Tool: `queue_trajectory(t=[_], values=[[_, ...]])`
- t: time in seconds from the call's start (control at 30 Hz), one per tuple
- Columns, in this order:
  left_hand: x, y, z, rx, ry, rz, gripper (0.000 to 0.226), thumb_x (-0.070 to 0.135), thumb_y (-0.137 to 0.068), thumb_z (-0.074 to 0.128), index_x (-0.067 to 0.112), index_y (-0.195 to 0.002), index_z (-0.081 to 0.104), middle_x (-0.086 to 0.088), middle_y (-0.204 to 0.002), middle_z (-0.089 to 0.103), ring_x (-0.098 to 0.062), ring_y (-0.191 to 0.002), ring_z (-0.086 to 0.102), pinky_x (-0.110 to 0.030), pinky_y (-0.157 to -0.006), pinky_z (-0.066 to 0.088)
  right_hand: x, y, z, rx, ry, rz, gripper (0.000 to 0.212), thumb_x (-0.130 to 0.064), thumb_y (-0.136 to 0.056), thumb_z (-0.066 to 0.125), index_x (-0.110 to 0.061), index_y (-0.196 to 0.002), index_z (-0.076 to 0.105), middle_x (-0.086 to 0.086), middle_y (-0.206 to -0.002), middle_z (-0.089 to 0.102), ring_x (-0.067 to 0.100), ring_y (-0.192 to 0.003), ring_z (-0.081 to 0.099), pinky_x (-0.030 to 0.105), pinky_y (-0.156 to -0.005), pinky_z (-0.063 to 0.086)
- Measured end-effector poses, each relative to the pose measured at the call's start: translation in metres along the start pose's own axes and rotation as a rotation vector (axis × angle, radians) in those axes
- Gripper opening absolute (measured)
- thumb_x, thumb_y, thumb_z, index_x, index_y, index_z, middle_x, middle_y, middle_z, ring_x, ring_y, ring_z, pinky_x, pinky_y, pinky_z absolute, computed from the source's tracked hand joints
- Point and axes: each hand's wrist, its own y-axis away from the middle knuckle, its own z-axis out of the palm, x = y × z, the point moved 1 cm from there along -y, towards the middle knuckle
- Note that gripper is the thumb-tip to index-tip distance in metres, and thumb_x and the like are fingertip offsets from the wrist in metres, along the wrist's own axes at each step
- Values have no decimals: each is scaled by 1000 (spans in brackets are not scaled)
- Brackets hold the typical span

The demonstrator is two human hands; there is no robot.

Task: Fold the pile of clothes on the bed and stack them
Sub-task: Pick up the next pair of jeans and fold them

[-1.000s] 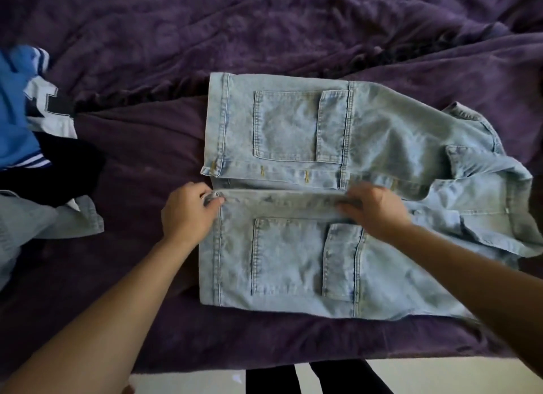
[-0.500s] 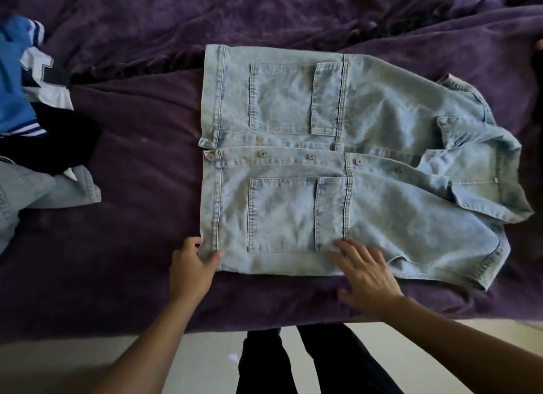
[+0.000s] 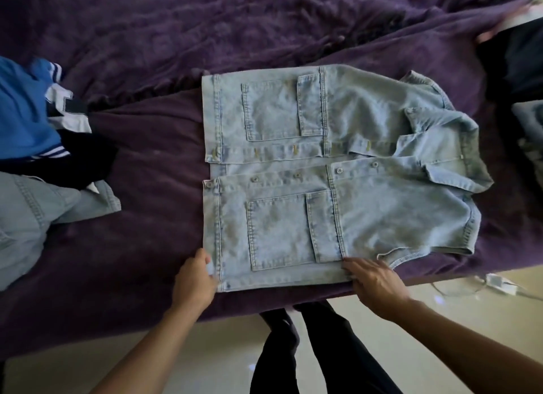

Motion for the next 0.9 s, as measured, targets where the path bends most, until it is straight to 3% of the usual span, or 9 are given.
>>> queue_trajectory(t=[0.07, 0.13, 0.23, 0.37, 0.5, 0.63, 0.77, 0.83, 0.9], values=[[12, 3, 9, 132, -225, 199, 28, 8, -78, 65, 14, -104, 57, -9, -104, 53, -33, -93, 56, -42, -75, 49, 13, 5, -6, 62, 9, 7, 51, -14, -77, 64, -17, -128, 59, 3, -139, 54, 24, -127, 53, 39, -102, 40], [31, 6, 25, 184, -271, 476, 31, 12, -72, 71, 14, -102, 63, -8, -102, 54, -32, -94, 55, -42, -76, 49, 40, 8, -15, 133, 57, 50, 62, -11, -71, 71, -13, -131, 57, 11, -141, 52, 29, -133, 47, 45, -102, 41], [59, 11, 62, 12, -395, 686, 48, 24, -73, 65, 21, -120, 57, -3, -114, 51, -27, -107, 50, -41, -87, 41, 86, 12, -27, 31, 214, 104, 83, -31, -75, 73, -23, -148, 35, 5, -158, 26, 23, -147, 21, 43, -113, 26], [74, 1, 104, -118, -544, 593, 67, 25, -77, 57, 26, -141, 35, -1, -130, 40, -25, -122, 38, -39, -100, 34, 109, -2, -18, -82, 304, 16, 96, -62, -76, 63, -31, -153, 16, 0, -162, 7, 22, -149, 7, 48, -117, 15], [65, -3, 102, 22, -321, 525, 43, 1, -75, 63, 9, -117, 67, -9, -108, 61, -32, -104, 57, -41, -83, 50, 94, -16, 0, -7, 115, -143, 69, -64, -84, 52, -36, -146, 38, -5, -157, 26, 21, -147, 20, 48, -113, 24], [56, 5, 79, 51, -215, 453, 36, -11, -76, 60, 5, -106, 72, -8, -107, 69, -30, -101, 64, -40, -82, 54, 88, -13, 0, 37, -54, -88, 67, -75, -84, 41, -34, -136, 52, -9, -150, 40, 16, -144, 29, 48, -111, 30], [67, 9, 42, 142, -138, 342, 21, -3, -82, 63, 6, -99, 69, -10, -90, 72, -32, -82, 68, -38, -68, 52, 74, -22, -17, 101, 23, -112, 49, -40, -67, 79, -27, -114, 69, -3, -124, 65, 23, -117, 60, 50, -92, 46], [70, 4, 18, 202, -161, 338, 16, -2, -82, 64, 8, -94, 68, -8, -83, 72, -33, -72, 67, -37, -59, 49, 78, -36, -36, 104, -33, -70, 42, -19, -62, 80, -25, -104, 73, -3, -109, 72, 25, -101, 68, 42, -88, 48], [69, -6, -11, 266, -179, 284, 17, -1, -84, 61, 10, -96, 68, -8, -87, 73, -37, -73, 67, -40, -59, 50, 90, -54, -67, 109, -176, 50, 33, -14, -75, 71, -26, -106, 72, -1, -103, 74, 29, -96, 67, 36, -82, 48]])
